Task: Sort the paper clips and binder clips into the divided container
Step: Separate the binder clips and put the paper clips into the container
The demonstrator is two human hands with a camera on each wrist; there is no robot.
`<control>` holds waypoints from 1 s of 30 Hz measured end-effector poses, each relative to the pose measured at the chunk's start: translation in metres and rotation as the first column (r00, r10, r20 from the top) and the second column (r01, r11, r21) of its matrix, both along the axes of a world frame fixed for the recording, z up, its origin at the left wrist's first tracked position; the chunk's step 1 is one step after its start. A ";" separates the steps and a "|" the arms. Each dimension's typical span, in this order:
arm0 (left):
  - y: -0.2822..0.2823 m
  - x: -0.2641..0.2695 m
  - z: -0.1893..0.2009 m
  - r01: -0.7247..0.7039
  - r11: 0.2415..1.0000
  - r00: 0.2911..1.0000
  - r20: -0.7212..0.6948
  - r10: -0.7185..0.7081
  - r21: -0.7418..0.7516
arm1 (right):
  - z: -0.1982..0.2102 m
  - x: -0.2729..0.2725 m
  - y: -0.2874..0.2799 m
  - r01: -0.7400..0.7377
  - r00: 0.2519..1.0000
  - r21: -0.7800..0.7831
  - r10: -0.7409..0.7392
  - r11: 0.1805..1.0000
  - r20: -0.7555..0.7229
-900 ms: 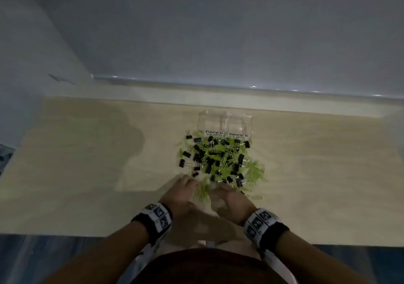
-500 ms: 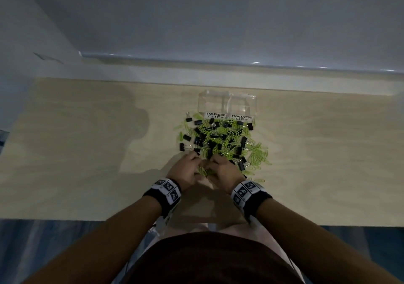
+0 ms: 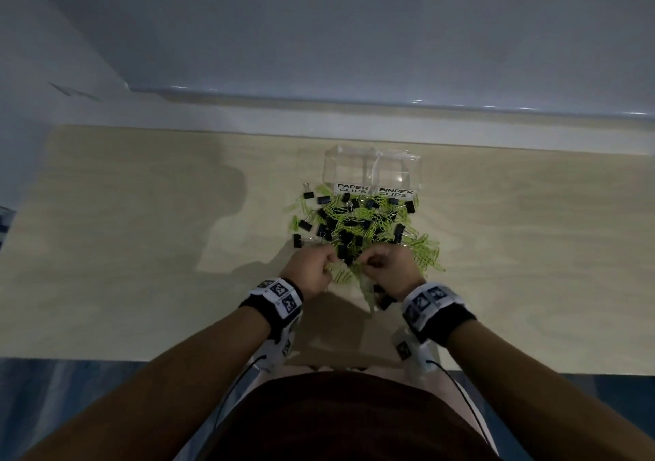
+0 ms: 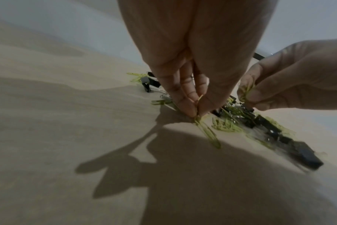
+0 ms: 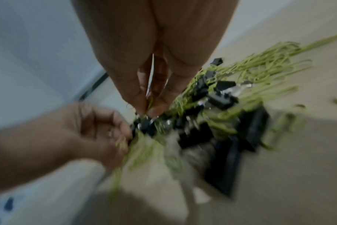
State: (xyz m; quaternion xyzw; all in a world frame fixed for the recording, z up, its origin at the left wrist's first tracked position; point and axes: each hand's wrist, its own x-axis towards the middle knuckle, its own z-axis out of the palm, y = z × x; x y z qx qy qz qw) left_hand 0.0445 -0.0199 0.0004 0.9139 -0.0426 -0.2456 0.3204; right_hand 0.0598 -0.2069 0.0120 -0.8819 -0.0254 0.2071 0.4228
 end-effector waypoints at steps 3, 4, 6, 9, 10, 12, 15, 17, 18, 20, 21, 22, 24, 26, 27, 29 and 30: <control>0.007 0.010 0.011 -0.076 0.990 0.995 -0.071 0.068 -0.121 | 0.023 0.027 -0.005 0.123 0.992 0.149 -0.116 0.981 -0.055; 0.008 0.017 0.017 -0.111 0.981 0.992 -0.083 0.098 -0.158 | 0.031 0.041 -0.004 0.148 0.989 0.171 -0.143 0.974 -0.042; 0.007 0.036 0.032 -0.176 0.961 0.984 -0.067 0.165 -0.215 | 0.042 0.074 0.000 0.185 0.981 0.159 -0.192 0.970 0.029; -0.002 0.077 0.055 -0.234 0.942 0.968 0.028 0.248 -0.240 | 0.048 0.120 0.014 0.202 0.966 0.082 -0.212 0.976 0.148; -0.006 0.091 0.061 -0.250 0.937 0.959 0.066 0.274 -0.245 | 0.048 0.132 0.019 0.203 0.965 0.047 -0.208 0.978 0.158; -0.016 0.118 0.069 -0.276 0.932 0.943 0.120 0.310 -0.237 | 0.047 0.146 0.026 0.179 0.974 -0.046 -0.171 0.983 0.146; -0.026 0.138 0.070 -0.272 0.944 0.938 0.166 0.304 -0.187 | 0.047 0.145 0.024 0.129 0.984 -0.164 -0.105 0.978 0.147; -0.027 0.131 0.067 -0.235 0.964 0.949 0.182 0.256 -0.127 | 0.051 0.128 0.011 0.086 0.976 -0.202 -0.043 0.976 0.212; -0.025 0.120 0.064 -0.198 0.976 0.956 0.202 0.213 -0.093 | 0.051 0.115 0.003 0.048 0.969 -0.217 0.007 0.975 0.246; -0.019 0.088 0.055 -0.113 0.992 0.971 0.206 0.121 -0.053 | 0.047 0.078 -0.010 -0.078 0.955 -0.245 0.143 0.966 0.258; -0.016 0.068 0.049 -0.067 0.997 0.982 0.173 0.073 -0.038 | 0.042 0.057 -0.014 -0.158 0.951 -0.242 0.213 0.957 0.222; -0.012 0.049 0.042 -0.015 1.000 0.992 0.122 0.017 -0.013 | 0.035 0.037 -0.017 -0.236 0.946 -0.242 0.279 0.941 0.162; -0.007 0.017 0.024 0.106 0.992 0.994 0.031 -0.109 0.068 | 0.018 0.002 -0.015 -0.359 0.925 -0.246 0.379 0.900 0.036; -0.006 -0.001 0.007 0.197 0.967 0.980 0.007 -0.201 0.159 | 0.001 -0.020 -0.009 -0.380 0.919 -0.223 0.394 0.898 0.021; -0.007 -0.006 0.000 0.210 0.958 0.976 0.012 -0.217 0.193 | -0.006 -0.025 -0.006 -0.357 0.925 -0.233 0.377 0.905 0.048; -0.011 -0.011 -0.007 0.180 0.955 0.981 0.033 -0.193 0.237 | -0.016 -0.029 0.001 -0.283 0.941 -0.302 0.325 0.910 0.097; -0.013 -0.012 -0.008 0.156 0.955 0.983 0.050 -0.174 0.252 | -0.020 -0.029 0.004 -0.239 0.950 -0.337 0.291 0.911 0.112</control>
